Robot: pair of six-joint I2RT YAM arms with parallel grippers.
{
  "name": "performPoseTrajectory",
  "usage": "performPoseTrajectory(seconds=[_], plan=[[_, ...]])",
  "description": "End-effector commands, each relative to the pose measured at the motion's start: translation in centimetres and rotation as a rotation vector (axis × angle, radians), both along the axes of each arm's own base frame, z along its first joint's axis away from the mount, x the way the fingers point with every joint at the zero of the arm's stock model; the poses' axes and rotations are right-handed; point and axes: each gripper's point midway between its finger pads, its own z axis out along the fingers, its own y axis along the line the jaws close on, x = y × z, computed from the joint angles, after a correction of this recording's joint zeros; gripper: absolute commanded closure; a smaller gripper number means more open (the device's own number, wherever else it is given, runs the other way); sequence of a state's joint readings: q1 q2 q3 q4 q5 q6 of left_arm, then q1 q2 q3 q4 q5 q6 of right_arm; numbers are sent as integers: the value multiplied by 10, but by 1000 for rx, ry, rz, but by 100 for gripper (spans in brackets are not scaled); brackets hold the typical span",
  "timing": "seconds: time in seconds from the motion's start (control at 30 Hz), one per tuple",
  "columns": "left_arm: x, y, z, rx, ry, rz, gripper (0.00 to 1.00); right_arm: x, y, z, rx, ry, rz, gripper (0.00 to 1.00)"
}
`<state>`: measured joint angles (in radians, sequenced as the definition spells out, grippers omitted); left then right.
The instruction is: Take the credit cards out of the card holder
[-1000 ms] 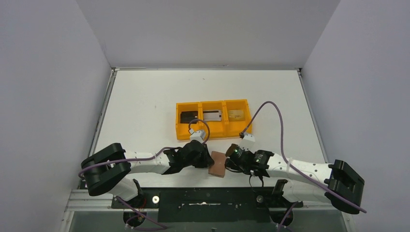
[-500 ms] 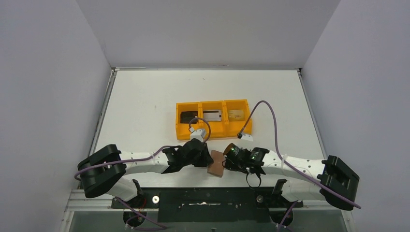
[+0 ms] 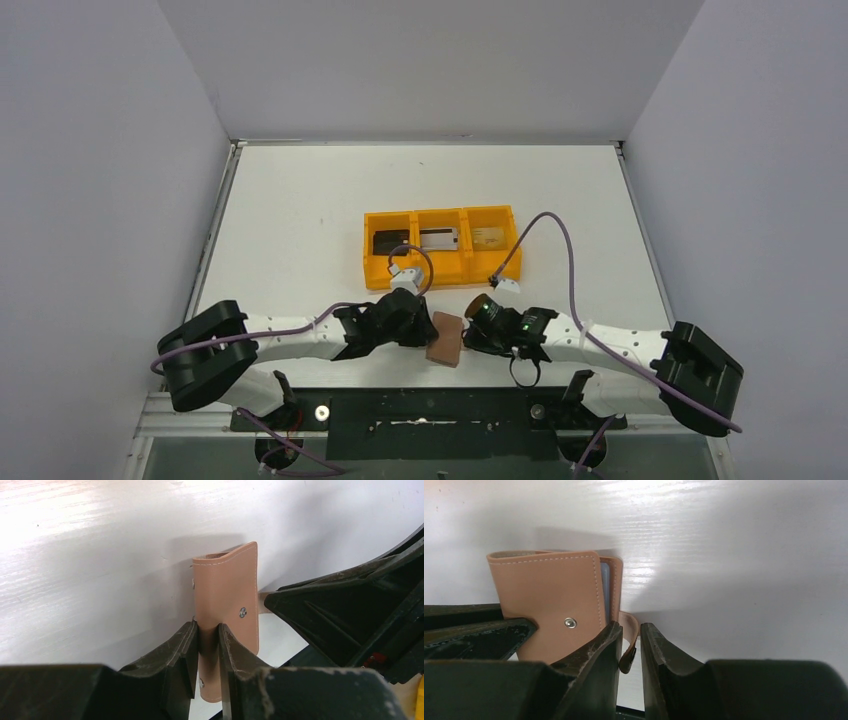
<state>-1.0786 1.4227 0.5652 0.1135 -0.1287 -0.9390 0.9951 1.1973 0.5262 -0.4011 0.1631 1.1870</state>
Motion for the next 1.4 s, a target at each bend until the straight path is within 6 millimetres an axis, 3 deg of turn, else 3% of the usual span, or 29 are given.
performPoseTrajectory(seconds=[0.0, 0.2, 0.3, 0.53, 0.73, 0.87, 1.07, 1.2, 1.37], plan=[[6, 2, 10, -18, -36, 27, 81, 3, 5, 5, 71, -20, -25, 78], [5, 5, 9, -14, -31, 37, 80, 4, -11, 1, 26, -33, -62, 83], [6, 5, 10, -18, -35, 39, 79, 4, -5, 0, 50, -34, -38, 84], [7, 9, 14, -16, -40, 63, 69, 10, 2, 13, 102, -75, -36, 99], [11, 20, 23, -14, -67, 107, 49, 17, 5, 48, 180, -178, -10, 100], [15, 30, 39, -49, -110, 147, 41, 19, 14, 77, 247, -247, 50, 100], [20, 61, 65, -91, -179, 258, 34, 24, 34, 118, 315, -332, 157, 100], [22, 85, 78, -88, -221, 317, 30, 28, 51, 131, 336, -364, 226, 100], [21, 103, 93, -101, -249, 356, 29, 32, 75, 131, 329, -345, 309, 99]])
